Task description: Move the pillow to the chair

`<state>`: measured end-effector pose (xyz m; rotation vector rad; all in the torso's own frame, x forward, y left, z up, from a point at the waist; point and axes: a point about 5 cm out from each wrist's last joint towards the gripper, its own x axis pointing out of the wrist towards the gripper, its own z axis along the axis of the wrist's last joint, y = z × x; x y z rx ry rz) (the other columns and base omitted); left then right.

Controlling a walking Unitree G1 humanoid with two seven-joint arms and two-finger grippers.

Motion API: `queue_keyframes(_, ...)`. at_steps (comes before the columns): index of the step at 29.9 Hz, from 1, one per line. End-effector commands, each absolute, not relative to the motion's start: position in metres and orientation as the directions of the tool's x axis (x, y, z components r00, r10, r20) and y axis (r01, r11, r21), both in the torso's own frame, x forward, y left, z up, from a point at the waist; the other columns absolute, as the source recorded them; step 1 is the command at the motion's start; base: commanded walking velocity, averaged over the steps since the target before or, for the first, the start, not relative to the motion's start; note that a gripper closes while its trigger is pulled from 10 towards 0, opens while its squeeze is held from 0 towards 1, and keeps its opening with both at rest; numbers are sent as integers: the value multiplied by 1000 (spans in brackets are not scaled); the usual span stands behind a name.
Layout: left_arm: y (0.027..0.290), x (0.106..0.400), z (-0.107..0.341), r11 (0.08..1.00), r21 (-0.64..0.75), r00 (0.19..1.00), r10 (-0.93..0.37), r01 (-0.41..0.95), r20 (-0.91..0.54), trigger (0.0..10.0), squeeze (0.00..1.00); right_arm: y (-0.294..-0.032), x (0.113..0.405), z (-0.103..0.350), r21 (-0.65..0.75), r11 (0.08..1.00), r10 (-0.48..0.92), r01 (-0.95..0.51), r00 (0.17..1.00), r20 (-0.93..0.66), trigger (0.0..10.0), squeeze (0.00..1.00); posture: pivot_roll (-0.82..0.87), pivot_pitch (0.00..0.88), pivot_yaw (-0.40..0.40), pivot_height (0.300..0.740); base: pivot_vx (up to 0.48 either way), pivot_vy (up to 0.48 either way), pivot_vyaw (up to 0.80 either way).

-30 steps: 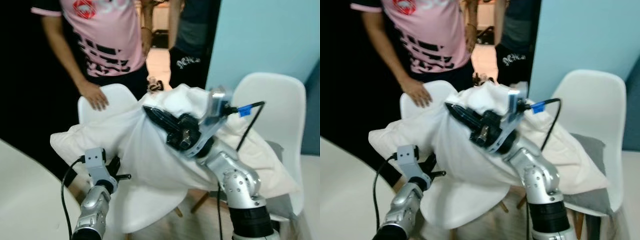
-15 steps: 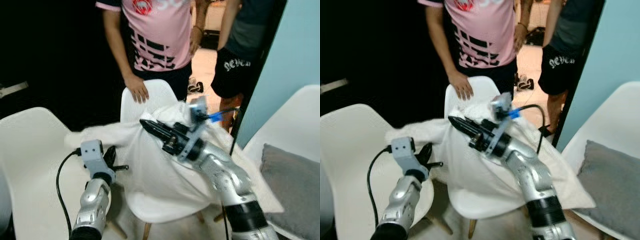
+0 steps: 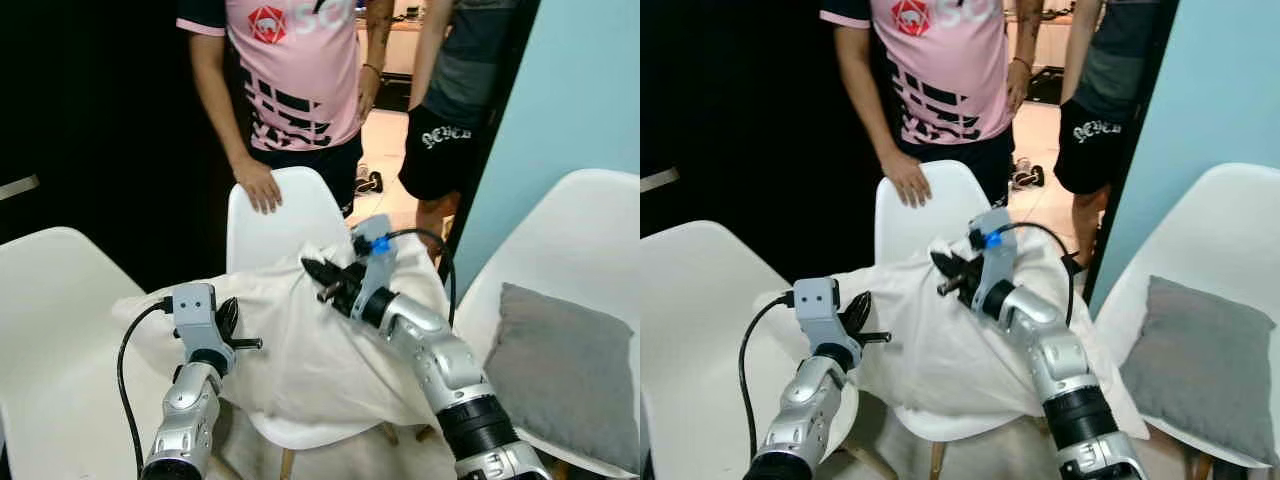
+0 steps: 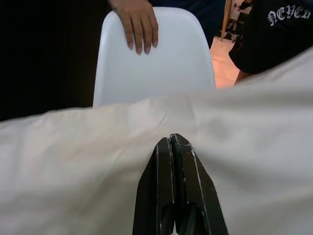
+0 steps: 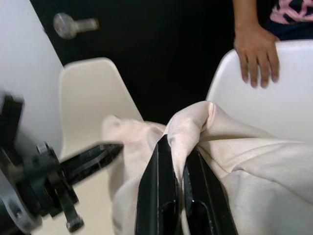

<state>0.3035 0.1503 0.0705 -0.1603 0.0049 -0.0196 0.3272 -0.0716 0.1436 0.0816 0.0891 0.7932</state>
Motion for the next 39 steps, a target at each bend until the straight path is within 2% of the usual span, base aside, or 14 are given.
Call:
queue_keyframes(1,154,300,65,991,-133,999,-2,-3,-39,10000,0,-65,325,141,56,683,730,-728,681,-52,10000,0,131,0,35,740,0,-465,0)
queue_keyframes(5,155,300,64,990,-144,999,1,-8,-46,10000,0,-60,323,137,28,665,747,-747,662,-60,10000,0,134,0,32,740,0,-450,800)
queue_keyframes(13,155,298,63,991,-129,999,18,-25,-51,10000,0,-47,317,135,-15,605,794,-796,605,-62,10000,0,133,0,29,740,0,0,800)
queue_keyframes(23,153,299,65,991,-135,999,18,-24,-47,10000,0,-44,314,133,-38,575,815,-817,576,-67,10000,0,130,0,24,740,0,0,800)
queue_keyframes(30,151,300,66,989,-148,999,6,-11,-41,10000,0,-45,316,131,-32,593,801,-805,594,-78,10000,0,128,0,22,740,0,0,800)
queue_keyframes(33,147,300,68,987,-162,999,-16,11,-32,10000,0,-48,320,133,-19,632,772,-775,631,-70,10000,0,121,0,19,740,0,0,0)
queue_keyframes(39,144,301,67,988,-157,999,-20,13,-44,10000,0,-50,320,134,-13,631,774,-776,630,-65,10000,0,119,0,10,740,0,-472,0)
